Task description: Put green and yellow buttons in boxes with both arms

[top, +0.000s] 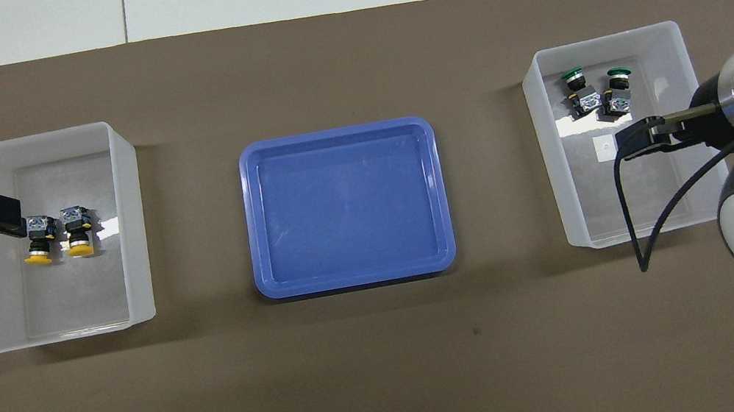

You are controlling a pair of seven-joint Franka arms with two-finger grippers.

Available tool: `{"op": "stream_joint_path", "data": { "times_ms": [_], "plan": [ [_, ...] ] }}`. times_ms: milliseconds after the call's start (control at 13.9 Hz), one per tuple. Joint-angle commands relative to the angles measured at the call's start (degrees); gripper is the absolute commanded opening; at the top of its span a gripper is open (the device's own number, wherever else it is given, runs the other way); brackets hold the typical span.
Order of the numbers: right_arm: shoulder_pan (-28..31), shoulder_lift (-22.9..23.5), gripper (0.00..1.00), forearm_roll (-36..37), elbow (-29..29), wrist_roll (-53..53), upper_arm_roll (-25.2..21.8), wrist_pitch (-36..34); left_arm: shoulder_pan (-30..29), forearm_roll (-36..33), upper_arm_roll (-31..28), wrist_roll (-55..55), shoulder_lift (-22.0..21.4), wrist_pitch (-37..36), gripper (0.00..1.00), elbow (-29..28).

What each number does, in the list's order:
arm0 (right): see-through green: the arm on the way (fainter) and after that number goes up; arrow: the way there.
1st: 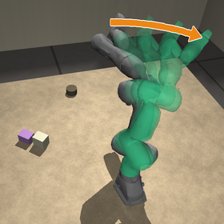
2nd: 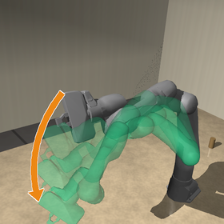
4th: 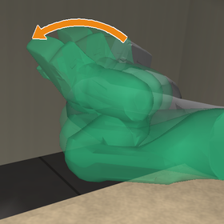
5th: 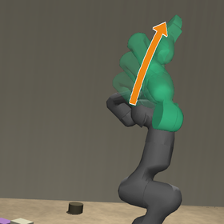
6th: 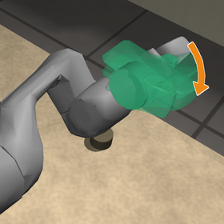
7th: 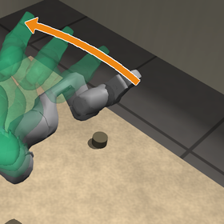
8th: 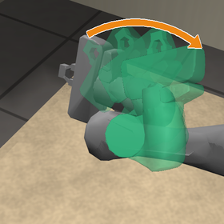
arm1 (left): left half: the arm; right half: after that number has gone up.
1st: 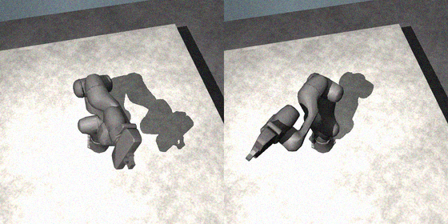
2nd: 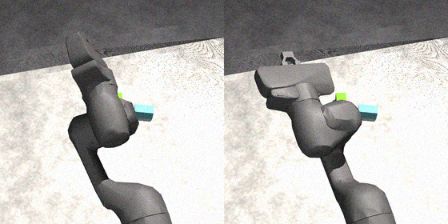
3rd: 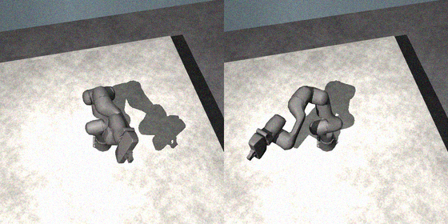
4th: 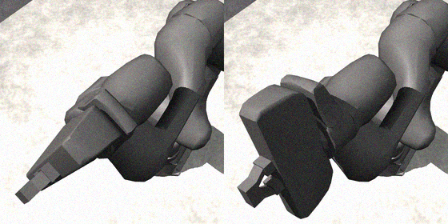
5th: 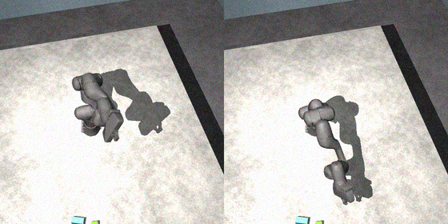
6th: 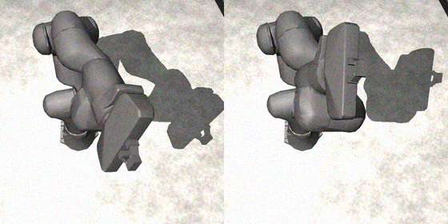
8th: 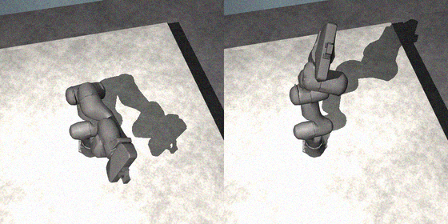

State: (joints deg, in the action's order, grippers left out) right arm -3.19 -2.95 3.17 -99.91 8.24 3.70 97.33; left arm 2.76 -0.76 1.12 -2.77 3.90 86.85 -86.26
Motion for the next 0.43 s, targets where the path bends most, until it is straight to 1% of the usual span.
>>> {"op": "stream_joint_path", "data": {
  "times_ms": [0,360],
  "plan": [
    [0.0,-0.7,1.0,-1.5,-1.2,-0.5,-0.4,0.6,0.1,-0.9,0.0,0.6,-1.4,0.8,1.0,-1.9],
    [0.0,-1.3,1.0,-1.5,-2.3,-0.4,-0.4,1.3,0.1,-0.9,0.0,0.7,-1.4,0.9,1.0,-2.0]
  ]
}}
